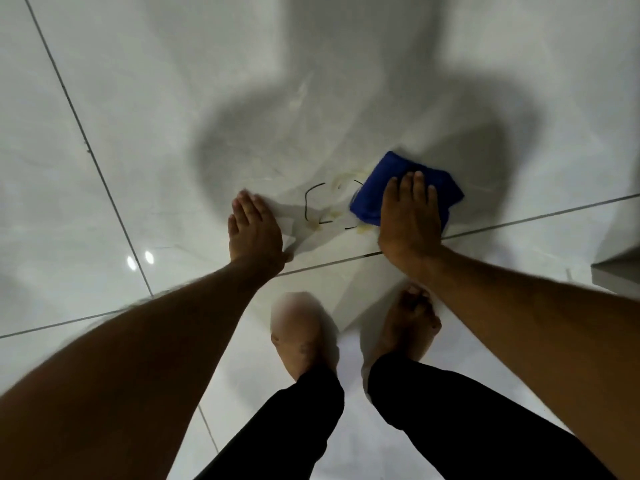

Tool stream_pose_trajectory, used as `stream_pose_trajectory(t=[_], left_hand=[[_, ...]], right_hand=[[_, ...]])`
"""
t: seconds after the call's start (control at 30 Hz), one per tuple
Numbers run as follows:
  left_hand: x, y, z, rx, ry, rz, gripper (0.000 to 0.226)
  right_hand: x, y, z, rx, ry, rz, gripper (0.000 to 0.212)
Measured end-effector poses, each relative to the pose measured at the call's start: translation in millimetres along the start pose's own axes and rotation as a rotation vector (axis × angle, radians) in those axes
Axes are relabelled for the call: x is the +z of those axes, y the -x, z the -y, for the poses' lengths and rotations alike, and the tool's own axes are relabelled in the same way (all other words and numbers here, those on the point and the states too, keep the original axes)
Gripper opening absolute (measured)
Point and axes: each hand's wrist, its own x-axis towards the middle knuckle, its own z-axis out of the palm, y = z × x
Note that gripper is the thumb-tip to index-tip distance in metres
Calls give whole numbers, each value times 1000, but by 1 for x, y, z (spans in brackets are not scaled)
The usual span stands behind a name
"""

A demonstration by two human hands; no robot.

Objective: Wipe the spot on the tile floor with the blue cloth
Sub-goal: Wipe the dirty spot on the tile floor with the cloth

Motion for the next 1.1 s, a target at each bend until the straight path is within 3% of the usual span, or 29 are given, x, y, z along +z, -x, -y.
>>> stream_pose_trajectory(t=[0.13, 0.27, 0.33, 0.4, 0.53, 0.7, 0.8, 0.93, 1.03, 1.1], left_hand=[[2, -3, -2, 0, -3, 5, 131], [8, -6, 7, 64, -27, -14, 134], [5, -11, 14, 102, -58, -19, 141], [3, -14, 19, 124, -59, -26, 147], [3, -13, 18, 154, -35, -35, 147], [4, -15, 20, 170, -19, -52, 149], [6, -15, 31, 204, -32, -74, 148], [1, -13, 40, 257, -92, -68, 146], [2, -13, 39, 265, -96, -79, 147], [3, -14, 40, 274, -87, -85, 147]], right_hand=[[-10, -27, -19, 0, 7, -75, 62], [3, -19, 3, 111, -128, -21, 95], [26, 4, 28, 22, -155, -12, 105], [50, 37, 35, -185, -106, 64, 108], [55, 59, -15, -273, 1, 231, 100], [25, -16, 19, -150, -59, 19, 89], [44, -1, 63, -377, -63, -32, 88], [83, 69, 20, -410, -28, 28, 87], [66, 36, -8, -343, 44, -25, 80], [39, -8, 11, -304, 15, -65, 77]])
